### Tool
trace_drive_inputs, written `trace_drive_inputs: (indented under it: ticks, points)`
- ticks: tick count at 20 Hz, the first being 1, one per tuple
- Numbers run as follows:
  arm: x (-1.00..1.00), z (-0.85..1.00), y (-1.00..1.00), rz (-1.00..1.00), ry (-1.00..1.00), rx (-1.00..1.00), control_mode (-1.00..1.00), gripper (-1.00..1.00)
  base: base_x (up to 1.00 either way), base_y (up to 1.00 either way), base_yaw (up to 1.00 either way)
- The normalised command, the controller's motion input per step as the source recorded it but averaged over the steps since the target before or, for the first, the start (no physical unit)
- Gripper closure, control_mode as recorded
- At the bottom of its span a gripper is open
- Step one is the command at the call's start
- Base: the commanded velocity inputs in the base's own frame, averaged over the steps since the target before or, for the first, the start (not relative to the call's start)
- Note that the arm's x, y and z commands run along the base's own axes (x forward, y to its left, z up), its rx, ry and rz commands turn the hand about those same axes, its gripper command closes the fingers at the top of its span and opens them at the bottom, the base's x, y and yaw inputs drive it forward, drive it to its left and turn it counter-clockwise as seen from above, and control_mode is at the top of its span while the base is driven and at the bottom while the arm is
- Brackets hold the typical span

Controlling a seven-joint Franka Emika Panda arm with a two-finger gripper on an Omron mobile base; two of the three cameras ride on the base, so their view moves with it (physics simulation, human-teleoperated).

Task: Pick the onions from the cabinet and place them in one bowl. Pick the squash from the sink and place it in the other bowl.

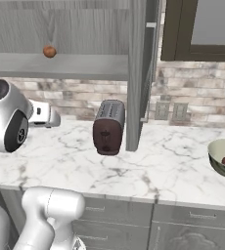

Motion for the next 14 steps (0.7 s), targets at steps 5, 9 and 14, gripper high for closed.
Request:
trace_drive_inputs:
  ticks: [5,9,14]
  points:
    - [0.00,0.33,0.11,0.09,-0.18,0.01,-1.00,-1.00,0.00,0.00,0.00]
    - [-0.16,0.36,0.15,0.01,-0.17,0.00,-1.00,-1.00,0.00,0.00,0.00]
    - [-0.12,0.42,0.06,-0.01,-0.13,0.00,-1.00,-1.00,0.00,0.00,0.00]
